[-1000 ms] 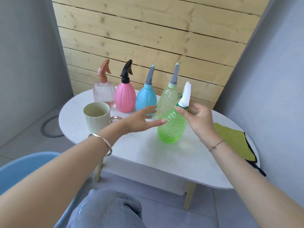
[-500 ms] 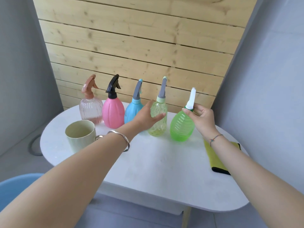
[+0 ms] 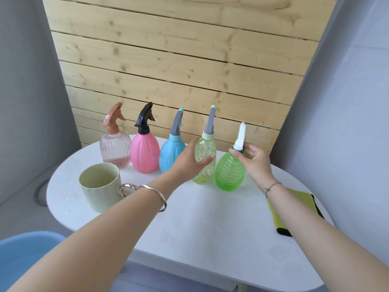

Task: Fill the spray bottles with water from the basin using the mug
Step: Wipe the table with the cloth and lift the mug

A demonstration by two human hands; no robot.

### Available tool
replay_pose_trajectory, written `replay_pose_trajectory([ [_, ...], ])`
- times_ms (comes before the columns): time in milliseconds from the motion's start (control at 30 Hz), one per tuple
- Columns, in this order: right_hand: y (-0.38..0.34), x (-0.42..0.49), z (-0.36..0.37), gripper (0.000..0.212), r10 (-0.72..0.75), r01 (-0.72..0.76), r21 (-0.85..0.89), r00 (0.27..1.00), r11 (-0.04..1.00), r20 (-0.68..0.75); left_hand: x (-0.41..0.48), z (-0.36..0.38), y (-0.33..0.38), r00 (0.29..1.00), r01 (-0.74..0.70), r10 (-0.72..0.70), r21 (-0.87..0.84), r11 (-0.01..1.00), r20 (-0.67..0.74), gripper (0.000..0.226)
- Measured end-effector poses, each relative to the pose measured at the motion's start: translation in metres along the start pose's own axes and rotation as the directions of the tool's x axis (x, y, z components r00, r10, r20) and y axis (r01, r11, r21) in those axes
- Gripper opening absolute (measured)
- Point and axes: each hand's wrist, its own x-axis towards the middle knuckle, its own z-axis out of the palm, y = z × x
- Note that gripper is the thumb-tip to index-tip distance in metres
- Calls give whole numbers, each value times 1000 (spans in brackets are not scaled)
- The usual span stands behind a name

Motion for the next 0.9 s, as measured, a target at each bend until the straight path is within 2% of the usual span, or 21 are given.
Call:
replay_pose_trajectory([
  [200,5,-1,1,38,-8,8,11,1000,1000,6,-5,4,-2,999,-11,8,-66,998,-37,82],
  [367,2,-12,-14,49,-65,84,-195,993,977,101,-18,14,-12,991,20,-49,-223,975,-122,75],
  [500,22,-33,-55,39,-62,60,-341,998,938,7,-40,28,-10,974,14,-78,-287,958,-212,68],
  [600,54,-50,-98,38,16,-39,-591,999,805,-44,-55,42,-6,965,-24,-45,-259,966,-258,61],
  [667,78,-66,-120,45,150,-89,-747,989,659,15,-64,53,-2,965,-52,-14,-244,968,-261,57],
  [733,96,-81,-127,51,260,-65,-828,961,556,99,-70,63,2,970,-74,19,-220,973,-243,54],
  [800,101,-93,-128,53,276,-41,-858,954,513,119,-78,75,8,981,-101,73,-153,983,-178,53],
  [900,91,-107,-120,53,291,-33,-883,949,468,119,-89,94,14,989,-145,144,38,989,19,53],
])
